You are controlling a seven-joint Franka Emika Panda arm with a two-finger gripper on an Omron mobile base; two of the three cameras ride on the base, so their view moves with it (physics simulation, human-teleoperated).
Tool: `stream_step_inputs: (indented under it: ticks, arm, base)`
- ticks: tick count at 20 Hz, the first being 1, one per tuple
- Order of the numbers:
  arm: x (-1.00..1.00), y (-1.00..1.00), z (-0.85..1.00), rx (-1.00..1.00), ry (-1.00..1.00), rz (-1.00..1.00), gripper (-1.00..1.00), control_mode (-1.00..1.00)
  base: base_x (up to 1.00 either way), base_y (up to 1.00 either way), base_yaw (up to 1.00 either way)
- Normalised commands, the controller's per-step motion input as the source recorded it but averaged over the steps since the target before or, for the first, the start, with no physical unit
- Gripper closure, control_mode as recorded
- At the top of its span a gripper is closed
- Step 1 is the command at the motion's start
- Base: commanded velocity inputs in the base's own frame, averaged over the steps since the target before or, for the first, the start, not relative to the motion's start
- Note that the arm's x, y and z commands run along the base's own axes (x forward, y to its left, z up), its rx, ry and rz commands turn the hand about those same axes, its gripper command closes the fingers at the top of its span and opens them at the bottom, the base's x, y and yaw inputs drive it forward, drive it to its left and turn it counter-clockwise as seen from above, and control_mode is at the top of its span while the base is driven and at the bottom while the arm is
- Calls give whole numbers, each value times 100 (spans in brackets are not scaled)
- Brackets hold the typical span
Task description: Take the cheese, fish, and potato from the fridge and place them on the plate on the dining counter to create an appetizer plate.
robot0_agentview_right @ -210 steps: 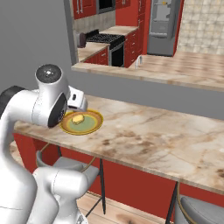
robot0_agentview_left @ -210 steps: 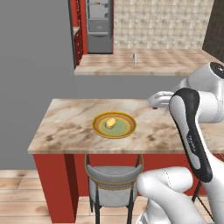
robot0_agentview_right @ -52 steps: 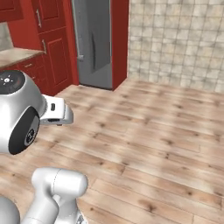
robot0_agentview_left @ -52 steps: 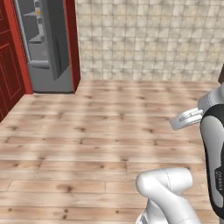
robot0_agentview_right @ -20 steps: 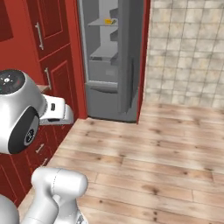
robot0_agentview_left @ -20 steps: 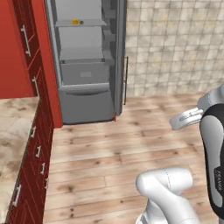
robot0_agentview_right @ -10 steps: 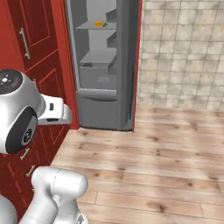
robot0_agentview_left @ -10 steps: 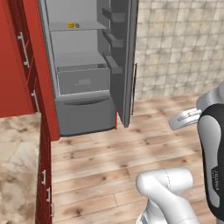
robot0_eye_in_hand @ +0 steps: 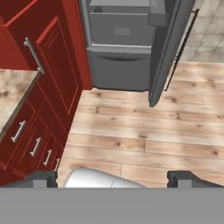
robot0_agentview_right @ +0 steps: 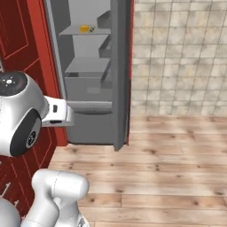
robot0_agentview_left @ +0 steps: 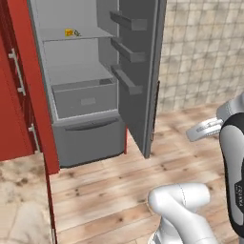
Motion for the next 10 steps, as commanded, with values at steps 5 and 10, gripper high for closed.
stream_step_inputs:
  ticks: [5,10]
  arm:
    - [0,0,0,0,0,0,-100,100]
    - [0,0,0,0,0,0,-100,100]
  base:
    - [81,80,-13]
    - [80,18,-14]
